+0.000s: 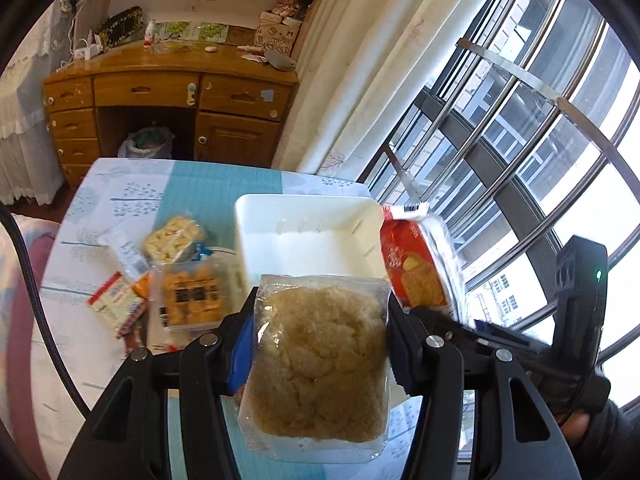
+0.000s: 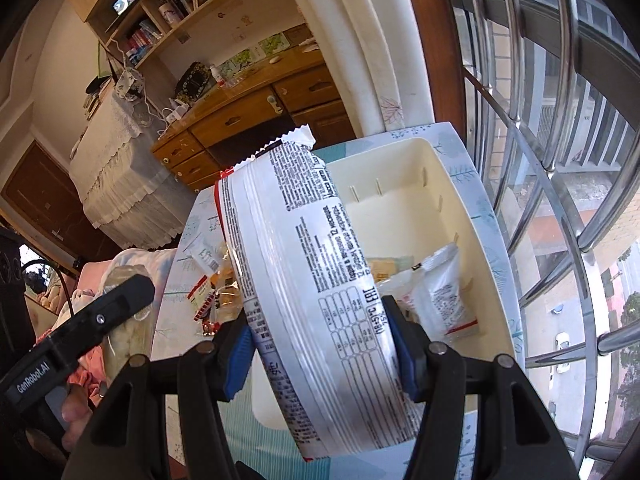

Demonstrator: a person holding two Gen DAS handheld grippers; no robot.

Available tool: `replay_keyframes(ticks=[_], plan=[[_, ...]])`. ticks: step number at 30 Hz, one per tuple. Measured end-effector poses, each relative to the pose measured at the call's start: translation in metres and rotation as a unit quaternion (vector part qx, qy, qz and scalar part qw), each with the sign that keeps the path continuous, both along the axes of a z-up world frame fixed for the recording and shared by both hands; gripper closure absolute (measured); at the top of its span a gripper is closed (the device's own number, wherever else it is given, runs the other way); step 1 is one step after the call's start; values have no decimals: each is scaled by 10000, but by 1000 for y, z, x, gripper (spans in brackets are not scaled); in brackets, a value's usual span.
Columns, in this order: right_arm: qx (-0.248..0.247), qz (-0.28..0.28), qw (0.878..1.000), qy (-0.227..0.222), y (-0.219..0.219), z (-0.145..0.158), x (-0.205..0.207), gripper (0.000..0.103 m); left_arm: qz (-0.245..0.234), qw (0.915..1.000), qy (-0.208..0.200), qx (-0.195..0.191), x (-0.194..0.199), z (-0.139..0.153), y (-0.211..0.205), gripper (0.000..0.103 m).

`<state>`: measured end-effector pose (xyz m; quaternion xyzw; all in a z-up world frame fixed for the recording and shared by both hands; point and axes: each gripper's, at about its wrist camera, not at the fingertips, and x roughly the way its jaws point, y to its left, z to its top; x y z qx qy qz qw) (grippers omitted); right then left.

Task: Organize snacks
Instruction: 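Carry both packs over the white box, lower them in and open both tools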

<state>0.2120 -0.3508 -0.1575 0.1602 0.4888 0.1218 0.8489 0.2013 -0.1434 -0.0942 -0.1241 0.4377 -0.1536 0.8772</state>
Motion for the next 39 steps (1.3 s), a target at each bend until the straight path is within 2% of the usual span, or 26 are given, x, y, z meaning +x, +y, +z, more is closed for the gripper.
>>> replay_keyframes(ticks=[6, 8, 10, 13, 27, 39], plan=[[121, -65, 9998, 154, -14, -11, 5, 43, 49, 9999, 101, 12, 12, -1, -15, 46], [113, -64, 9997, 208, -16, -15, 5, 42, 79, 9998, 153, 51, 13, -2, -17, 35], [100, -105, 9996, 227, -19, -18, 5, 41, 127, 9998, 137, 42, 13, -1, -15, 31], [169, -212, 9996, 32, -23, -12, 4, 30, 222, 9996, 175, 84, 14, 1, -11, 22], [287, -255, 9991, -174, -1, -1, -7, 29, 589, 9977, 279, 172, -13, 12, 35, 22], [368, -353, 9981, -352, 53, 10, -25, 29, 917, 9953, 303, 116, -52, 17, 113, 22]])
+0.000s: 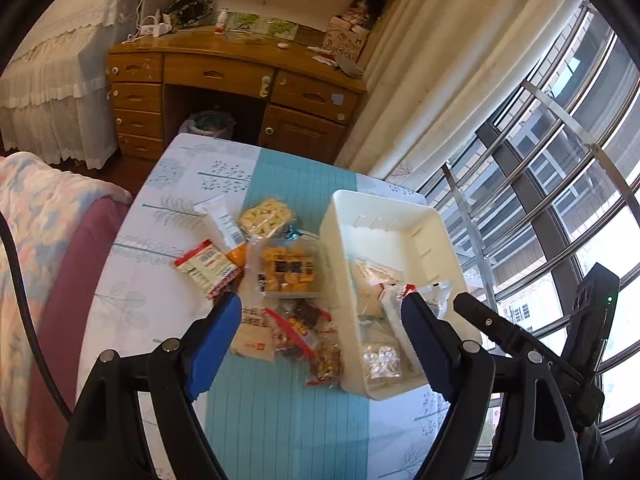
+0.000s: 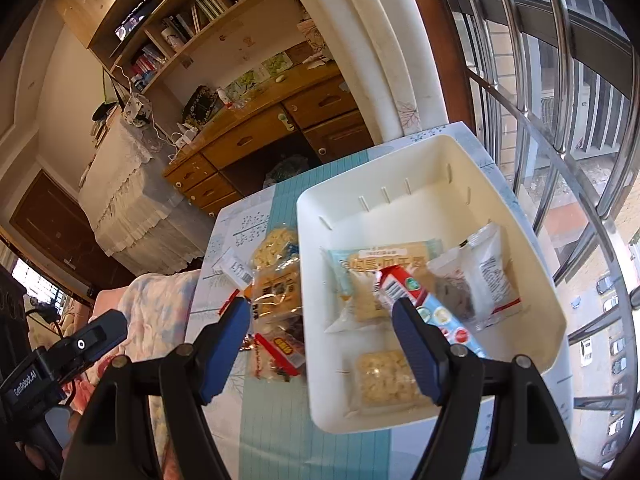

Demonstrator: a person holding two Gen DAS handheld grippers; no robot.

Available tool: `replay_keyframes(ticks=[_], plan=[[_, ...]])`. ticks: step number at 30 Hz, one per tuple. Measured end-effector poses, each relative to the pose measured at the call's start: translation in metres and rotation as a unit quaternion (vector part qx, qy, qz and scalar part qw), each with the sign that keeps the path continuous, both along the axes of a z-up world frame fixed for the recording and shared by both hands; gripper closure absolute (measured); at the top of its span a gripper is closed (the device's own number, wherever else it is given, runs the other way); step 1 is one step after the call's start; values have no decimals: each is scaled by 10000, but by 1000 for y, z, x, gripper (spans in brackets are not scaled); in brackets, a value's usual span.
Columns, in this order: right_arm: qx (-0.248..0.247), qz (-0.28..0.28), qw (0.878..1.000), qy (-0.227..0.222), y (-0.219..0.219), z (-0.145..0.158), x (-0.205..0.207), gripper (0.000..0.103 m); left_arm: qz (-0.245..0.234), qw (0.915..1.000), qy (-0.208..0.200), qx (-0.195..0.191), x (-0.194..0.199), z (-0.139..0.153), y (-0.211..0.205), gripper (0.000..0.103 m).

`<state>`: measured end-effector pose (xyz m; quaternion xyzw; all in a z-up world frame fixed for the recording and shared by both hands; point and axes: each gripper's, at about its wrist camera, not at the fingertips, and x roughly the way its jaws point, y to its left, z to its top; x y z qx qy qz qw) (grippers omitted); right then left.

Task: Organize snacks
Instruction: 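Carry both packs over the white box, lower them in and open both tools, then withdraw both tools and move the right tool toward the remaining snacks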

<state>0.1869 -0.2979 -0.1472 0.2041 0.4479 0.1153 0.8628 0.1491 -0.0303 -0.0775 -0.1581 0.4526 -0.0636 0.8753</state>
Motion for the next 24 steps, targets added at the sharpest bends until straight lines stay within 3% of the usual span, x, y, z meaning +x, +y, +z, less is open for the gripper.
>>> replay_keyframes(ticks=[13, 24], plan=[[246, -550, 9982, -9, 71, 3, -27, 29, -110, 9998, 124, 121, -30, 5, 90, 22], [496, -988, 9939, -3, 129, -6, -59, 29, -683, 9974, 172, 179, -28, 3, 151, 22]])
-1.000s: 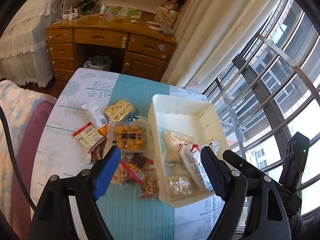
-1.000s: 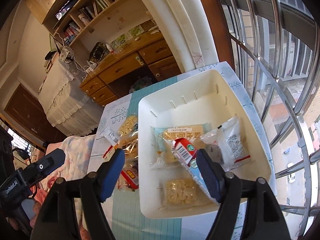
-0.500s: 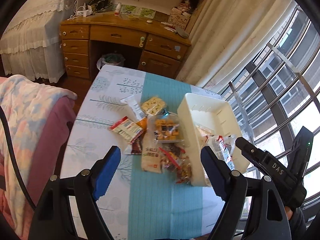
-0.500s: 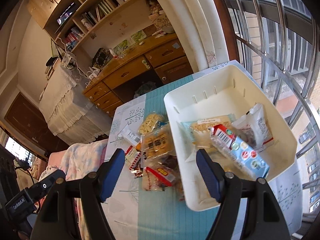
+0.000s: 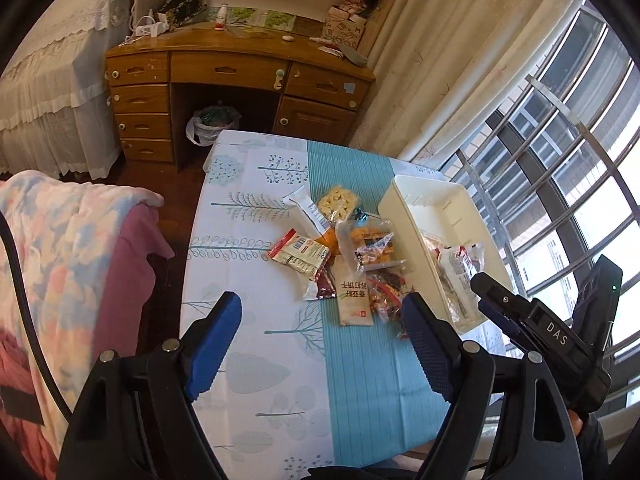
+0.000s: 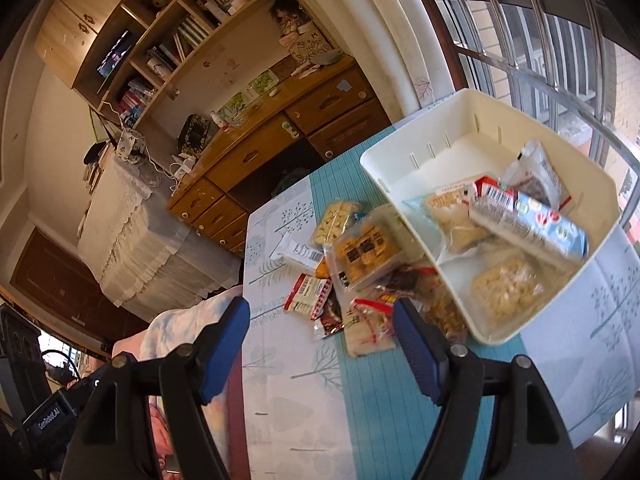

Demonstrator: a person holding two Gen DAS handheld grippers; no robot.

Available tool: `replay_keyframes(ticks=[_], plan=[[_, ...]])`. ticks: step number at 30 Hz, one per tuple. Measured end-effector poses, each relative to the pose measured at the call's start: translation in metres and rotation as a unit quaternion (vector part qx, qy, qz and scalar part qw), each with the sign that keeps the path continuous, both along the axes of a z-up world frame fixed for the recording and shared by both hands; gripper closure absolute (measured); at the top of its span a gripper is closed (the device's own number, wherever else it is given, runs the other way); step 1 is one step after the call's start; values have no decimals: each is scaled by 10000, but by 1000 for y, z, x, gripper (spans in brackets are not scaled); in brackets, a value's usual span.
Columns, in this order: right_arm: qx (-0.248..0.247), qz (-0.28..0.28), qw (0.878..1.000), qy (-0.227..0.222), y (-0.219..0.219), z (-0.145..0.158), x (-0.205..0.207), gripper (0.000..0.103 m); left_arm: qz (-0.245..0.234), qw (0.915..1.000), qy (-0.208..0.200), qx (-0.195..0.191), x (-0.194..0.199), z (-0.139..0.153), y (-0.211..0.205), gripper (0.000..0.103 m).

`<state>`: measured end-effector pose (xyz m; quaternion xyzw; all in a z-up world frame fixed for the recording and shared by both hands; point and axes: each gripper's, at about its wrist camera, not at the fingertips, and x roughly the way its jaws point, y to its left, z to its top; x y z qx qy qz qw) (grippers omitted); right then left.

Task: Organize snacks
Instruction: 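Withdraw both tools and move the right tool toward the remaining snacks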

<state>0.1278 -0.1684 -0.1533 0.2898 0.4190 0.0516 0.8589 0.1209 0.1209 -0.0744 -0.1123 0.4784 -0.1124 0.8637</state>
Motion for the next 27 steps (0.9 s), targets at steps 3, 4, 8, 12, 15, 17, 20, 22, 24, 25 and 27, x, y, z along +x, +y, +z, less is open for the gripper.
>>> replay_keyframes(ticks=[3, 4, 8, 12, 15, 17, 20, 22, 24, 25, 27], plan=[[30, -138, 9999, 97, 11, -5, -7, 29, -189, 9998, 111, -5, 6, -5, 10, 20], [44, -179, 9997, 151, 15, -7, -10, 29, -249, 9996, 156, -23, 8, -7, 13, 20], [131, -275, 9991, 292, 27, -13, -19, 29, -488, 9982, 320, -99, 18, -17, 20, 19], [109, -319, 9982, 488, 33, -18, -24, 29, -613, 9968, 495, -125, 29, -28, 20, 19], [98, -343, 9974, 620, 35, -23, -26, 29, -631, 9958, 643, -190, 38, -37, 20, 16], [110, -380, 9968, 696, 34, -27, -26, 29, -633, 9951, 729, -203, 43, -41, 18, 15], [191, -480, 9950, 850, 29, -34, -23, 29, -654, 9940, 866, -154, 52, -47, 14, 14], [221, -526, 9940, 935, 27, -40, -18, 29, -673, 9937, 883, -126, 56, -49, 12, 12], [274, -557, 9929, 1017, 25, -46, -14, 29, -690, 9933, 925, -70, 60, -52, 10, 11], [338, -582, 9916, 1105, 23, -51, -11, 29, -696, 9929, 961, -50, 63, -53, 9, 11], [471, -612, 9895, 1221, 21, -58, -6, 29, -736, 9920, 1023, -24, 68, -56, 6, 11]])
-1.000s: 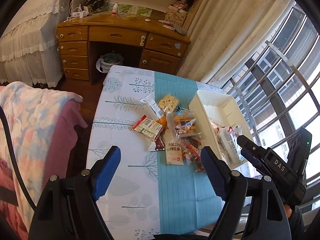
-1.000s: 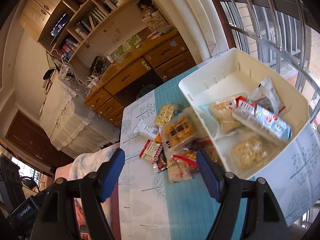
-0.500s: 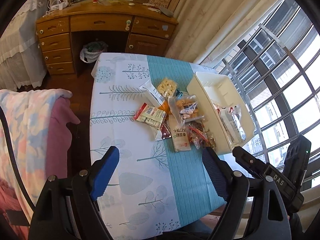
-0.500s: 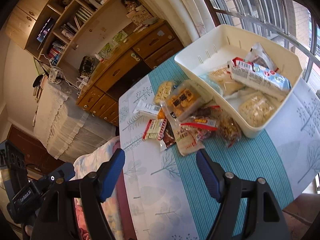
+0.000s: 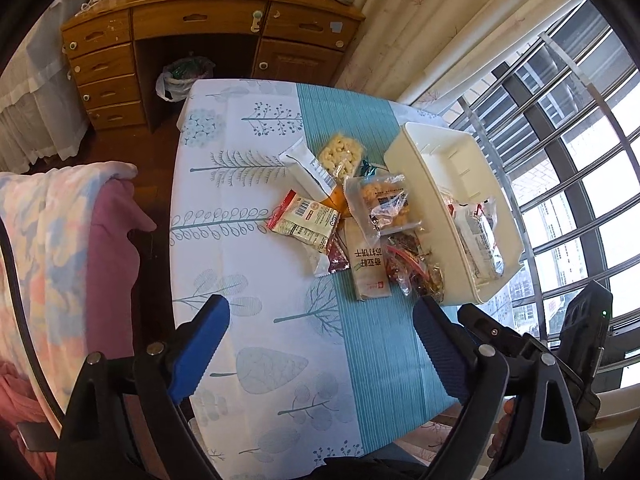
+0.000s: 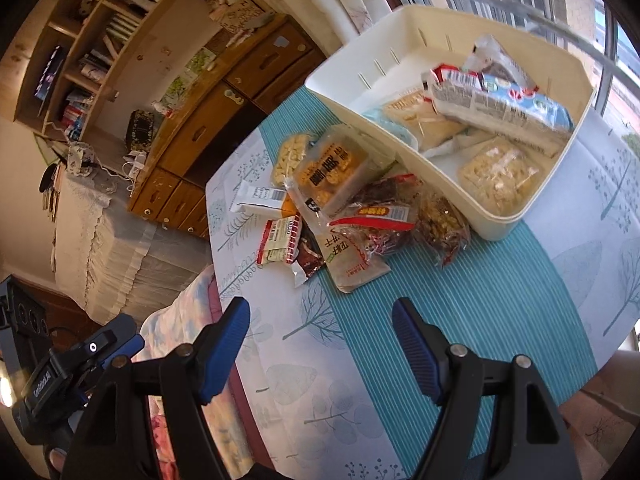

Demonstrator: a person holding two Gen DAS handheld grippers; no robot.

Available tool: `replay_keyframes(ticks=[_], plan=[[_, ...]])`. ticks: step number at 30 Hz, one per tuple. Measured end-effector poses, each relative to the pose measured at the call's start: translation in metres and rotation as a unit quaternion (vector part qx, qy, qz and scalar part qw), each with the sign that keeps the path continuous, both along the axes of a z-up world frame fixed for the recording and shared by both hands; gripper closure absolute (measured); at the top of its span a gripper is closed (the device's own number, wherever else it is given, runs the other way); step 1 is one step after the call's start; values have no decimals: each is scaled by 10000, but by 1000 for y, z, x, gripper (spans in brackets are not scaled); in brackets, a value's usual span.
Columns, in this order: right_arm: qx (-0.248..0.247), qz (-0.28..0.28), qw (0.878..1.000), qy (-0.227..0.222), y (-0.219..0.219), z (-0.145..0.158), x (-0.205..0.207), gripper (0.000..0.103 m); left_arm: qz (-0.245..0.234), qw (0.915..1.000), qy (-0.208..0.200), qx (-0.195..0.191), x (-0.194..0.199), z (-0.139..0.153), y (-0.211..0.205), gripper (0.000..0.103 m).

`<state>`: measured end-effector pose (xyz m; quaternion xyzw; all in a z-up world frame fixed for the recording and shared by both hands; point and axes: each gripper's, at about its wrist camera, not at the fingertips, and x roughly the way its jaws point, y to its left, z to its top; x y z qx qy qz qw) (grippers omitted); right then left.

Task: Organize snacks
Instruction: 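Withdraw both tools and move the right tool toward the remaining snacks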

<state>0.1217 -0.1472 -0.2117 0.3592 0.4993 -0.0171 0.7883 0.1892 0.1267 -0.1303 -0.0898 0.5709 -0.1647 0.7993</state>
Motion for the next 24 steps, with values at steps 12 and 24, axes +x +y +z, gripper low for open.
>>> replay_keyframes(ticks=[12, 24], plan=[[135, -122, 9990, 408, -8, -32, 11, 29, -198, 9987, 375, 269, 46, -41, -30, 10], [-351, -1048, 9932, 366, -32, -67, 4, 29, -496, 9951, 520, 674, 95, -112, -64, 10]])
